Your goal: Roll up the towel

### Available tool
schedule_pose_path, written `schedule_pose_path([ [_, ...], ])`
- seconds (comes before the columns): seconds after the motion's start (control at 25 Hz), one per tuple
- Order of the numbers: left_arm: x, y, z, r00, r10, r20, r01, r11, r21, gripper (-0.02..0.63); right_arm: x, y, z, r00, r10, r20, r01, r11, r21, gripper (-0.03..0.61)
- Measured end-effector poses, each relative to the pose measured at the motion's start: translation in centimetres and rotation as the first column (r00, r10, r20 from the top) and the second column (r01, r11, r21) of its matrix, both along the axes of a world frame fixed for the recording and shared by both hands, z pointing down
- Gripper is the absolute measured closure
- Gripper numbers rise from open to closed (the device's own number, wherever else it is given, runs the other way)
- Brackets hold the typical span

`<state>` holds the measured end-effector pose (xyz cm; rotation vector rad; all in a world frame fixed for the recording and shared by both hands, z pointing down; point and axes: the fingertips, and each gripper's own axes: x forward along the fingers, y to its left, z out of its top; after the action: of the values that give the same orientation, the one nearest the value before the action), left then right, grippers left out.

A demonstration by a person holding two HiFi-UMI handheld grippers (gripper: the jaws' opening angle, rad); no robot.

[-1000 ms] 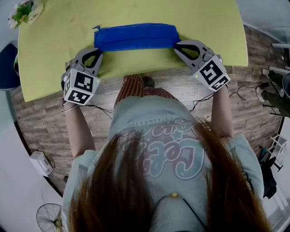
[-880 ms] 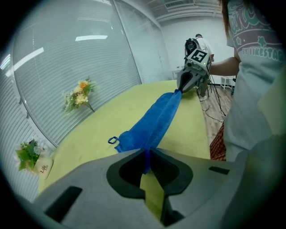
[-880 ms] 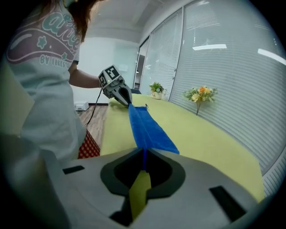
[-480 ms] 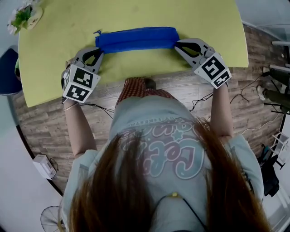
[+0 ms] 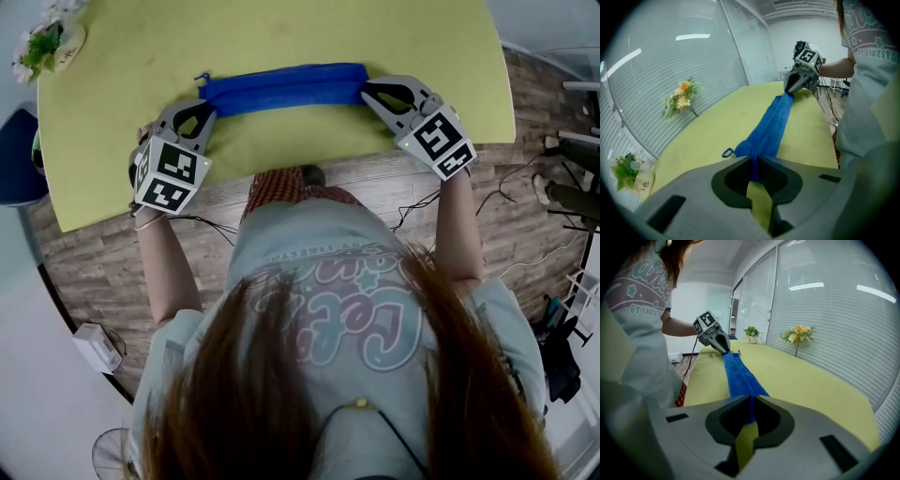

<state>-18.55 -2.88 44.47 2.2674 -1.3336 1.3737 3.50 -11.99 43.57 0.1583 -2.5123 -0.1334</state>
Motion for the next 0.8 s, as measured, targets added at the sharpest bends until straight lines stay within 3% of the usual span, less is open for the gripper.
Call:
schedule_pose_path([
  [0.56,-0.6,-1.0,-0.4,1.000,-0.016,0.010,0.015,0.996,0.083,0.540,0.1,-1.3,0.2,0.999,0.048,0.013,-0.049,0.998,0.034,0.509],
  [0.8,-1.5,-1.5,-0.6,0.999,-0.034,0.018,0.032,0.994,0.103,0.472,-0.3,-1.5,0.6,0.999,0.053,0.003,-0.053,0.998,0.030,0.500],
])
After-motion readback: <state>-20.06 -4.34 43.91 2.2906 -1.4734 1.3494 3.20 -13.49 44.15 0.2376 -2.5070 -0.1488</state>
